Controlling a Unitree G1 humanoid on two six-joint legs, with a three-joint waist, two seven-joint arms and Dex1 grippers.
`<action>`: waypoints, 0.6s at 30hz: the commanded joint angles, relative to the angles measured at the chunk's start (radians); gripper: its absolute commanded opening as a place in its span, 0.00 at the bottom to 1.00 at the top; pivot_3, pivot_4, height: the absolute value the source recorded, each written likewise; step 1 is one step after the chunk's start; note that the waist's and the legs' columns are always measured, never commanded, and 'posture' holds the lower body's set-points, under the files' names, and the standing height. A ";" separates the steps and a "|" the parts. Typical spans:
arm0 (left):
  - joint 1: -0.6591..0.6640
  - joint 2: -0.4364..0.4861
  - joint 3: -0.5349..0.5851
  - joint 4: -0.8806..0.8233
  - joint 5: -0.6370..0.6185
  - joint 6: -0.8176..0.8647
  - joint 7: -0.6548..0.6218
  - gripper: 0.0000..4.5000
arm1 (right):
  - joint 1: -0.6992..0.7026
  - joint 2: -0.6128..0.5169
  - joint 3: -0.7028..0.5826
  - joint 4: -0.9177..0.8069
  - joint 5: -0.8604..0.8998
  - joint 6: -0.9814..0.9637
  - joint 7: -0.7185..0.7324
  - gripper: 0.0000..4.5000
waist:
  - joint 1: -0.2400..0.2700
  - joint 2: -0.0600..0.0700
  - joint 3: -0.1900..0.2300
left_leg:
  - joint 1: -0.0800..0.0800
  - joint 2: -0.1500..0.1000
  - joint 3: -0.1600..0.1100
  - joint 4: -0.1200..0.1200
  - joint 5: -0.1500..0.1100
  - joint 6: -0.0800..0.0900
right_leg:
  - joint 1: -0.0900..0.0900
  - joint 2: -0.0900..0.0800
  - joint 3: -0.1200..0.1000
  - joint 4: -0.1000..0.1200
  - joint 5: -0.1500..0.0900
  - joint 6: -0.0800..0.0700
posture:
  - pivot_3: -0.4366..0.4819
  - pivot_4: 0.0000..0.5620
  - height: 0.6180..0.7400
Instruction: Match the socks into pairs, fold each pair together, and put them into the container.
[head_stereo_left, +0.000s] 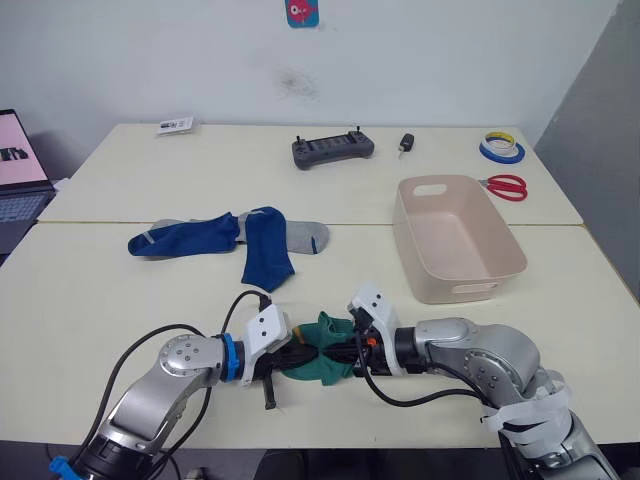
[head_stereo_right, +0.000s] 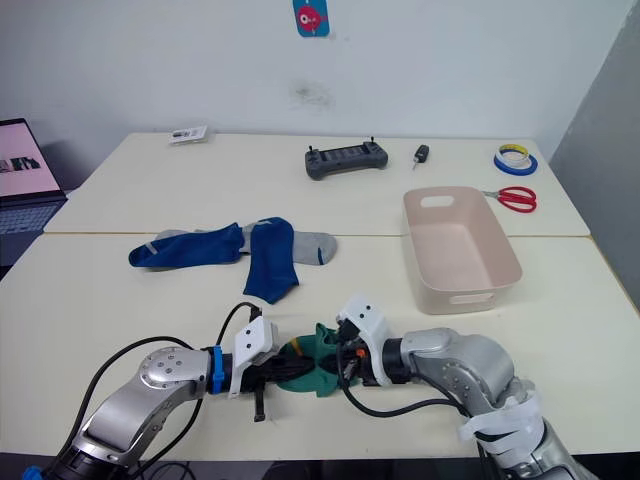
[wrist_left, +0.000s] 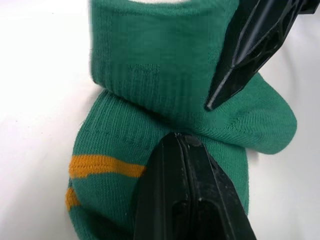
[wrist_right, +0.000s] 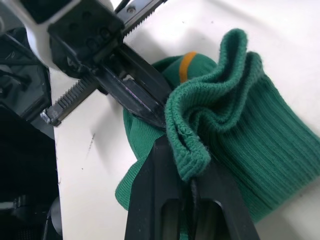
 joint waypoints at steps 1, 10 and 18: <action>0.019 0.001 -0.007 0.013 0.013 0.028 0.010 0.00 | -0.012 0.007 -0.043 -0.041 0.035 0.021 0.000 0.24 | 0.001 0.000 0.000 | 0.000 0.000 0.000 0.000 0.000 0.000 | 0.000 0.000 0.000 0.000 0.000 0.000 | 0.48 0.27 1.00; 0.029 0.009 0.046 -0.005 -0.032 0.051 0.006 0.00 | 0.033 -0.124 -0.206 -0.189 0.180 0.110 0.054 0.61 | 0.000 0.000 0.000 | 0.000 0.000 0.000 0.000 0.000 0.000 | 0.000 0.000 0.000 0.000 0.000 0.000 | 0.48 0.27 1.00; 0.113 0.153 0.231 -0.100 -0.181 0.118 -0.099 0.00 | 0.041 -0.205 -0.098 -0.167 0.014 -0.126 0.081 0.40 | -0.006 0.000 0.001 | -0.001 0.000 0.000 -0.001 0.000 0.000 | -0.001 0.000 0.000 0.000 0.000 0.000 | 0.48 0.27 1.00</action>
